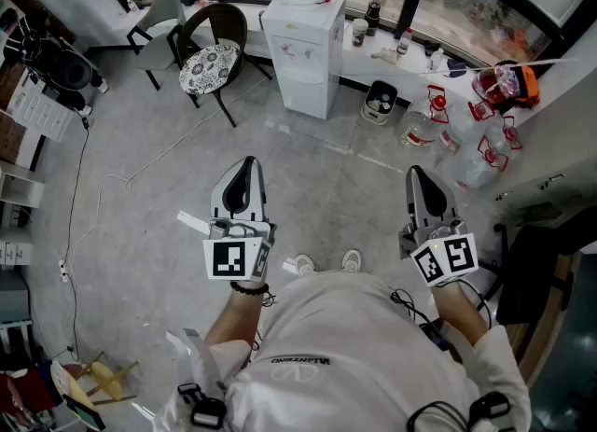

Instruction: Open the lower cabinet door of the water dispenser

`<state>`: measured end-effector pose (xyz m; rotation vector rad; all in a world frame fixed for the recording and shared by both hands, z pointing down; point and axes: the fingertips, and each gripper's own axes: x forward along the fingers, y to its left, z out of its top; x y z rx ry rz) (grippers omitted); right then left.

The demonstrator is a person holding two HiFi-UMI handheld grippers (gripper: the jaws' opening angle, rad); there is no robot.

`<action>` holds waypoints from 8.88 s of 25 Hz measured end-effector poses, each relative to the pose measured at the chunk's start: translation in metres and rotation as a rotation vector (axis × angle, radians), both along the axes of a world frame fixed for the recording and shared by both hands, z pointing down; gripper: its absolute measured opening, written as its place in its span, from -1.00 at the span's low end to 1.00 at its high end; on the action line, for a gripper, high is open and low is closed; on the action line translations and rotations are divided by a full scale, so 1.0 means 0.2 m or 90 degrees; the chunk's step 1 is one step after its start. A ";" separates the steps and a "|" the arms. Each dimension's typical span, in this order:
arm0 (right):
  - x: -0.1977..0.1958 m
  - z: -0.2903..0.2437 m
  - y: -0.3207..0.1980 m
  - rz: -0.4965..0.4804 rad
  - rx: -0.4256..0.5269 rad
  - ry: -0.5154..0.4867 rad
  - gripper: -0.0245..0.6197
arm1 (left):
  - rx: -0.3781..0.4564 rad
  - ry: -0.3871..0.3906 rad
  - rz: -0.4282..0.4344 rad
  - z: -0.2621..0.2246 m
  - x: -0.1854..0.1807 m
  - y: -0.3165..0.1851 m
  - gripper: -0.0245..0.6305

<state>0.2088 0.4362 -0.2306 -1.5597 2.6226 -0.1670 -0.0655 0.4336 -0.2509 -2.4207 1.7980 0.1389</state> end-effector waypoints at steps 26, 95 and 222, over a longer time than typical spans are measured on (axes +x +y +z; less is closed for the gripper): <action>-0.36 0.02 -0.07 -0.040 0.002 0.003 -0.87 | -0.022 0.007 0.043 0.12 -0.21 -0.07 -0.91; -0.61 3.49 -2.99 -0.135 0.023 0.032 -0.87 | -0.024 -0.033 0.123 3.38 0.36 -2.87 -0.91; -2.51 3.99 -2.57 -0.559 0.106 0.019 -0.40 | -0.048 -0.042 -0.292 3.89 -1.11 -2.24 -0.91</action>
